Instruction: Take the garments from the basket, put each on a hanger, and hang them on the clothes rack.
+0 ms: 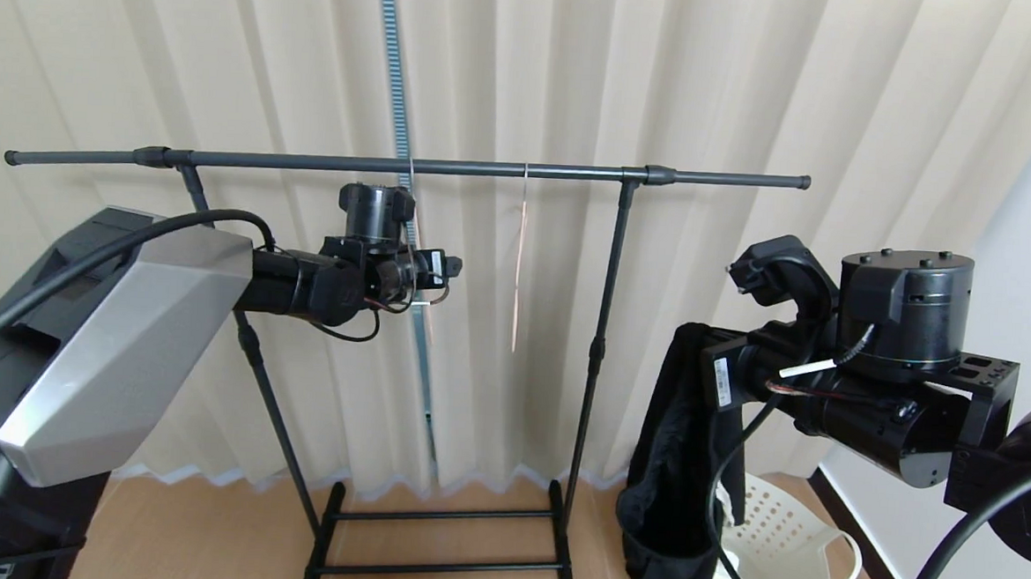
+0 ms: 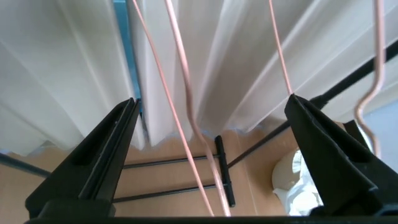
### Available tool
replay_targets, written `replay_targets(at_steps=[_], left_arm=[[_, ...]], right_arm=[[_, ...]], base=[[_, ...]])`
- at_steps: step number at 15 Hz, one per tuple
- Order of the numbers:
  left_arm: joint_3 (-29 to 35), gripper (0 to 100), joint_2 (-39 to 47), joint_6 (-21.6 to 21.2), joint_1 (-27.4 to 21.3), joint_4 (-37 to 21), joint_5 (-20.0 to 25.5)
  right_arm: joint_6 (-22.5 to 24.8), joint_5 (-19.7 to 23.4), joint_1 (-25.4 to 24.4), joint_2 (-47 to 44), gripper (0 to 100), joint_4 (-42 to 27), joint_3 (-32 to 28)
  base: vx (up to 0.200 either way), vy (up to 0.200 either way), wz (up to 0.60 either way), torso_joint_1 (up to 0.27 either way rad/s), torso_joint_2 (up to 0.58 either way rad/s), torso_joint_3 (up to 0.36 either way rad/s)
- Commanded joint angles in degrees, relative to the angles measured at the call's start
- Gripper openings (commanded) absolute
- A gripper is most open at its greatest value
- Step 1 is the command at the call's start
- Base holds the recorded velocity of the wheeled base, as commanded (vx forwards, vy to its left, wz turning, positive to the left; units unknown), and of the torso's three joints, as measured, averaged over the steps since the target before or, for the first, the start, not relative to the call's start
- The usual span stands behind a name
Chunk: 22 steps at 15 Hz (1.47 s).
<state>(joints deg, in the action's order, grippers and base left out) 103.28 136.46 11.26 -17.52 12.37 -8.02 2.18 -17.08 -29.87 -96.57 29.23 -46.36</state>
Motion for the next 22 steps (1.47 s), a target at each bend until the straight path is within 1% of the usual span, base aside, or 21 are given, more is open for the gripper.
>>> replay_targets(at_steps=[1,2,4,5,10,13,17,21,22], left_arm=[[1.6,100,2.8,0.0,0.0,0.0,-0.2],[3.7,100,4.8,-0.1,0.2,-0.6,-1.1],[5.3,100,5.7,0.0,0.6,-1.9,-1.3],[5.5,0,5.9,0.0,0.6,-2.0,-1.3],[5.1,0,5.6,0.0,0.4,-2.0,-1.4],[5.1,0,5.4,-0.2,0.4,-2.0,-2.6],[4.7,0,4.3,-0.2,0.2,-2.0,-3.1],[-1.9,0,-1.1,-0.9,-0.8,-1.7,-3.2],[-5.9,0,-4.2,-1.0,-1.6,-1.5,-3.3]], right_arm=[[0.0,0.0,0.0,-0.3,0,0.0,0.0],[0.0,0.0,0.0,-0.3,0,0.0,0.1],[0.0,0.0,0.0,-0.5,0,0.0,0.1],[0.0,0.0,0.0,-0.5,0,0.0,0.1],[0.0,0.0,0.0,-0.6,0,0.0,0.2],[0.0,0.0,0.0,-0.5,0,0.0,0.2],[0.0,0.0,0.0,-0.4,0,0.0,0.1],[0.0,0.0,0.0,-0.2,0,0.0,0.1],[0.0,0.0,0.0,-0.3,0,0.0,0.1]], base=[[0.000,0.000,0.00,0.000,0.00,0.000],[0.000,0.000,0.00,0.000,0.00,0.000],[0.000,0.000,0.00,0.000,0.00,0.000],[0.000,0.000,0.00,0.000,0.00,0.000],[0.000,0.000,0.00,0.000,0.00,0.000],[0.000,0.000,0.00,0.000,0.00,0.000],[0.000,0.000,0.00,0.000,0.00,0.000],[0.000,0.000,0.00,0.000,0.00,0.000],[0.000,0.000,0.00,0.000,0.00,0.000]])
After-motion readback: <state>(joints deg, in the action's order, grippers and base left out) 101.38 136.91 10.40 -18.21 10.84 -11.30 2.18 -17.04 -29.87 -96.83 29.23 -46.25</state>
